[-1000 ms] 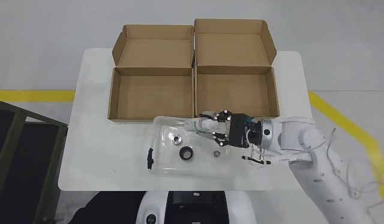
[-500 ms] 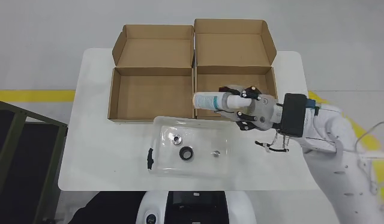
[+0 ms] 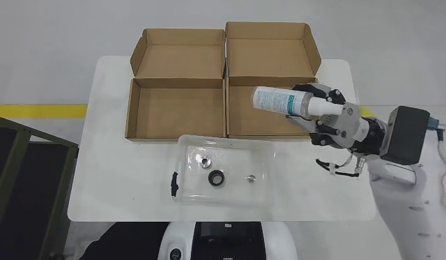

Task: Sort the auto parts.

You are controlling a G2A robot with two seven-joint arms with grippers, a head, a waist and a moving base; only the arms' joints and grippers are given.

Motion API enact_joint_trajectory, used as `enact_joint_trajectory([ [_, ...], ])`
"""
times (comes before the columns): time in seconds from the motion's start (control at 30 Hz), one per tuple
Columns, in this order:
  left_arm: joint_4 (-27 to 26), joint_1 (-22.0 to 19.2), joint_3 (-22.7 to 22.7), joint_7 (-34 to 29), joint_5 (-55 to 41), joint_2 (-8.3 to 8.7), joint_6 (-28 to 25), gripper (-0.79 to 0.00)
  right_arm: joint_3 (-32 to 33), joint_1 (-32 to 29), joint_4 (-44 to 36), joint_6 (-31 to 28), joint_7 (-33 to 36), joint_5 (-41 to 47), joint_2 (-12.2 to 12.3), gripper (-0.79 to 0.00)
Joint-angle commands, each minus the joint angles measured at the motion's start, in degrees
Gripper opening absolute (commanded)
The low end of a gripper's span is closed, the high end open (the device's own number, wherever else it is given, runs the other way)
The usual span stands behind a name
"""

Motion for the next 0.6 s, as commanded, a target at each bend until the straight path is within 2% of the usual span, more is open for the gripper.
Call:
enact_joint_trajectory([
  [0.0, 0.0, 0.0, 0.0, 0.0, 0.0, 0.0, 0.0, 0.0, 0.7, -0.5, 0.3, -0.1, -1.4, -0.4, 0.0, -0.785],
  [0.37, 0.0, 0.0, 0.0, 0.0, 0.0, 0.0, 0.0, 0.0, 1.8, -1.8, 1.0, -1.0, -6.4, -2.9, -0.3, -0.785],
  [0.57, 0.0, 0.0, 0.0, 0.0, 0.0, 0.0, 0.0, 0.0, -0.1, -1.6, 2.5, -0.8, -4.6, -5.4, -0.5, -0.785],
])
